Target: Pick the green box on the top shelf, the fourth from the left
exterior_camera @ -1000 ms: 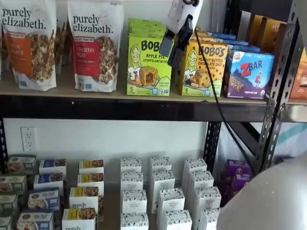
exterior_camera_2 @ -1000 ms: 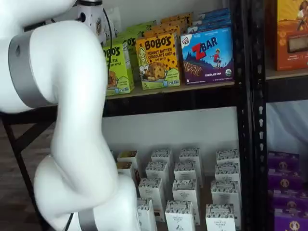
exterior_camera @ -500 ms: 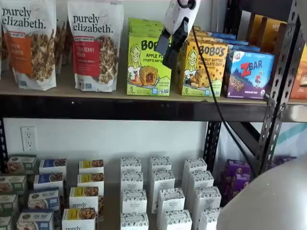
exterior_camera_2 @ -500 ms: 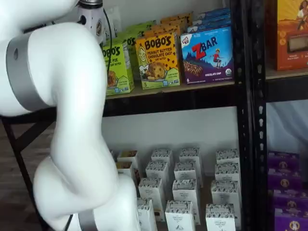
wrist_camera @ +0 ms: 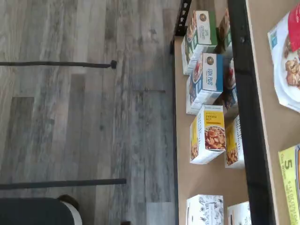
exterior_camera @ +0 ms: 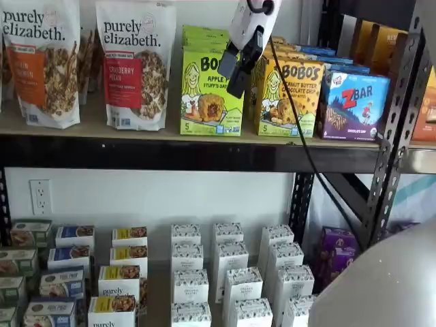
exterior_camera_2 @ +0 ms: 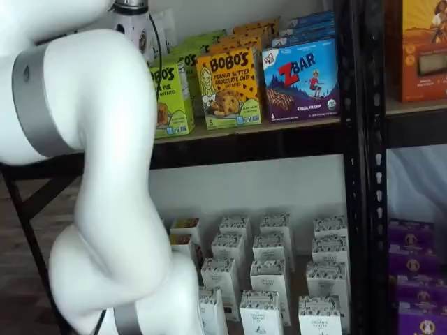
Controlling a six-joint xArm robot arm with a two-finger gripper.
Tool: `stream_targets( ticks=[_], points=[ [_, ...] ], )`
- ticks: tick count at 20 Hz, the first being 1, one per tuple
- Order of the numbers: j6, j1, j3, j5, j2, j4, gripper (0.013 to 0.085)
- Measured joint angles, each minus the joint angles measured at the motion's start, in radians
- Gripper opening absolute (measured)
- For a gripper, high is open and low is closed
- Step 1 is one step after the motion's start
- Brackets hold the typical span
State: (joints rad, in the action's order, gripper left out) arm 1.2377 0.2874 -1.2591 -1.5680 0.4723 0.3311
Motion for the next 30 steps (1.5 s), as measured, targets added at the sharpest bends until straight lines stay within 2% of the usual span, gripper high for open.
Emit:
stream_targets(
  ticks=[13,22,30],
  points=[
    [0.017,-0.019,-0.011,0.015,-0.014,0.021,0.085],
    [0.04,-0.048,-0.02,0.048,-0.02,0.06,0.085],
    [0.032,-0.04,-0.036,0.087,-0.036,0.069,0.085]
  ],
)
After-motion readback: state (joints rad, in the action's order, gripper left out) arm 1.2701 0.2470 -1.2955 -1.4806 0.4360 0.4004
